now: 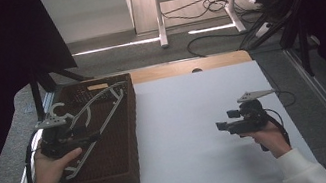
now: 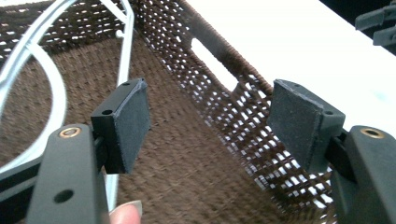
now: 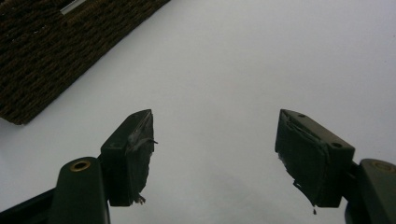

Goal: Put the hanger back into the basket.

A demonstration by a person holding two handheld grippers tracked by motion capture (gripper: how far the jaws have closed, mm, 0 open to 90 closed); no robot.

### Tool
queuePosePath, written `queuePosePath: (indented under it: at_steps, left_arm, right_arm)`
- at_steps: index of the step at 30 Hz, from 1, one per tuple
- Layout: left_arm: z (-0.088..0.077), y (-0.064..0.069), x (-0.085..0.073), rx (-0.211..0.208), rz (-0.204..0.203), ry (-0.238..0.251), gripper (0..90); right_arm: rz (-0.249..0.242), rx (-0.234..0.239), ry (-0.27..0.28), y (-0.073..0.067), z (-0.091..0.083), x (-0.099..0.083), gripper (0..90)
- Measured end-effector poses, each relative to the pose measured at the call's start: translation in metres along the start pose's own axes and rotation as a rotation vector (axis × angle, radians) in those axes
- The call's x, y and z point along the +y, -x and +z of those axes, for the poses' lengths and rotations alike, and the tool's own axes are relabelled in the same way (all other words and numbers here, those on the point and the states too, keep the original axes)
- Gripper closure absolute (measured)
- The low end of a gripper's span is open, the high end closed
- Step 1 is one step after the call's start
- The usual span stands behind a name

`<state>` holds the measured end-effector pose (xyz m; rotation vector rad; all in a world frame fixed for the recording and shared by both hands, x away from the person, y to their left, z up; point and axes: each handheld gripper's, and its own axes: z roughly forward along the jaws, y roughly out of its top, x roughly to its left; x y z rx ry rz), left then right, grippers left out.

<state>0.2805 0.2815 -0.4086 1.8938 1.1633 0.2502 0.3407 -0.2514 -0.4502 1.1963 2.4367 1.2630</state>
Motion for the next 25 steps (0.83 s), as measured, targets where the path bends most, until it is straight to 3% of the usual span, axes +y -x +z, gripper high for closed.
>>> queuePosePath:
  at_steps: [9,16,25]
  left_arm:
    - [0.013,0.027,-0.009,-0.011,0.026,-0.014,29.7]
    - [0.018,0.035,-0.014,-0.031,0.033,-0.018,29.8]
    - [0.018,0.038,-0.016,-0.003,0.056,-0.023,29.5]
  right_arm:
    - [0.0,0.0,0.005,0.0,-0.001,0.0,28.8]
    - [-0.007,0.002,0.002,0.0,0.0,0.0,28.8]
    - [-0.036,0.004,0.013,0.0,0.001,0.0,26.5]
